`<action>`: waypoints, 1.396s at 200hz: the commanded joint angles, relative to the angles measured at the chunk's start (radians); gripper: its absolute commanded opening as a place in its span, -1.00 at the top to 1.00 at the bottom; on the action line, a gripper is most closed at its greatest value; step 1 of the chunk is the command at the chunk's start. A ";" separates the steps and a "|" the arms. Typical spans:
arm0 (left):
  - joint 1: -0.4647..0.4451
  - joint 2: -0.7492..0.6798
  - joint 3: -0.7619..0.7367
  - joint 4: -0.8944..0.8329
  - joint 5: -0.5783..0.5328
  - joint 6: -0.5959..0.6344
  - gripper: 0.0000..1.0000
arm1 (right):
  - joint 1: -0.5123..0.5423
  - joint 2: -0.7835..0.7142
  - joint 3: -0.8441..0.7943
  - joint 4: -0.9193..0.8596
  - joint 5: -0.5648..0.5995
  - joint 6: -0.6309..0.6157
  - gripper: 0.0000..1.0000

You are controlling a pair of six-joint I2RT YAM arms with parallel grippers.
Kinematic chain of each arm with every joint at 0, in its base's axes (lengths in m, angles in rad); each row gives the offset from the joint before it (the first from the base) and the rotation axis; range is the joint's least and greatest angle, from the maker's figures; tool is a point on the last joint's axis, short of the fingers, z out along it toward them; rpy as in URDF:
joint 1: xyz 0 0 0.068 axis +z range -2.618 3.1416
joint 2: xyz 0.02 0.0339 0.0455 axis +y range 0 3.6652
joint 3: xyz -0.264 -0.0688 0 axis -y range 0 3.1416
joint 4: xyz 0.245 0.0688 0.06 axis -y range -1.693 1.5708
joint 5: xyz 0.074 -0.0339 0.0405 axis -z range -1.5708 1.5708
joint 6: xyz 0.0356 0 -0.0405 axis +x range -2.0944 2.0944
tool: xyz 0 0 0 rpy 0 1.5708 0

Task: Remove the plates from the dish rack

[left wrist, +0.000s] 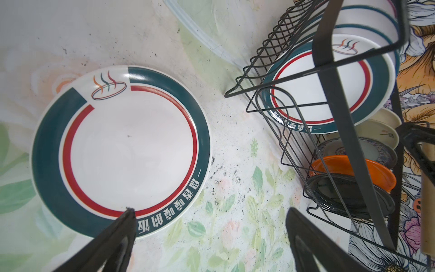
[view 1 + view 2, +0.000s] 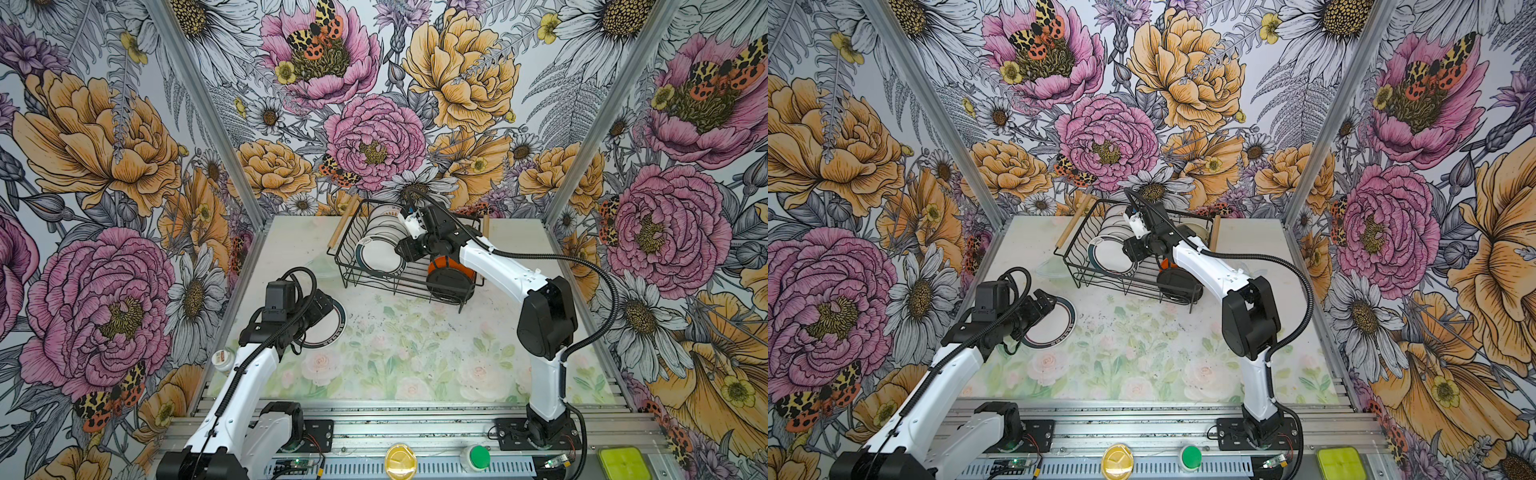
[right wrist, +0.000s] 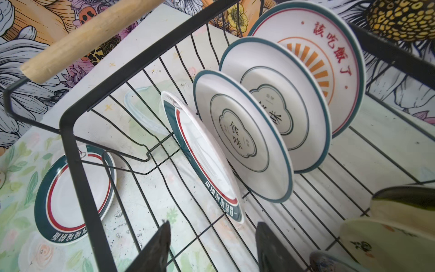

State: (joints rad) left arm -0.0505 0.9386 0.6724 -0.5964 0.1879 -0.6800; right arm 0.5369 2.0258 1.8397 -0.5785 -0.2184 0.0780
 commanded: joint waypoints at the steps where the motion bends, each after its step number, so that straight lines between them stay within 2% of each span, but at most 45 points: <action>1: -0.006 -0.020 -0.005 0.001 -0.022 0.021 -0.98 | 0.002 0.043 0.048 0.012 0.034 -0.037 -0.14; 43: -0.006 -0.021 -0.008 0.000 -0.015 0.034 -0.97 | 0.001 0.098 0.097 0.012 -0.016 -0.084 0.03; 115: -0.006 -0.040 -0.010 0.000 -0.001 0.055 -0.98 | -0.005 0.160 0.148 0.005 -0.049 -0.244 0.12; 154: -0.005 -0.056 -0.016 -0.001 0.011 0.062 -0.98 | -0.008 0.199 0.182 -0.001 -0.014 -0.327 0.21; 206: -0.005 -0.073 -0.020 0.000 0.019 0.069 -0.98 | -0.010 0.258 0.232 0.000 -0.050 -0.424 0.49; 279: -0.004 -0.086 -0.020 -0.004 0.013 0.074 -0.97 | -0.012 0.261 0.217 0.000 -0.085 -0.512 0.90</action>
State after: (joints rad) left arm -0.0505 0.8654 0.6621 -0.6018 0.1925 -0.6247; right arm 0.5240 2.2719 2.0350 -0.5880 -0.2787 -0.3820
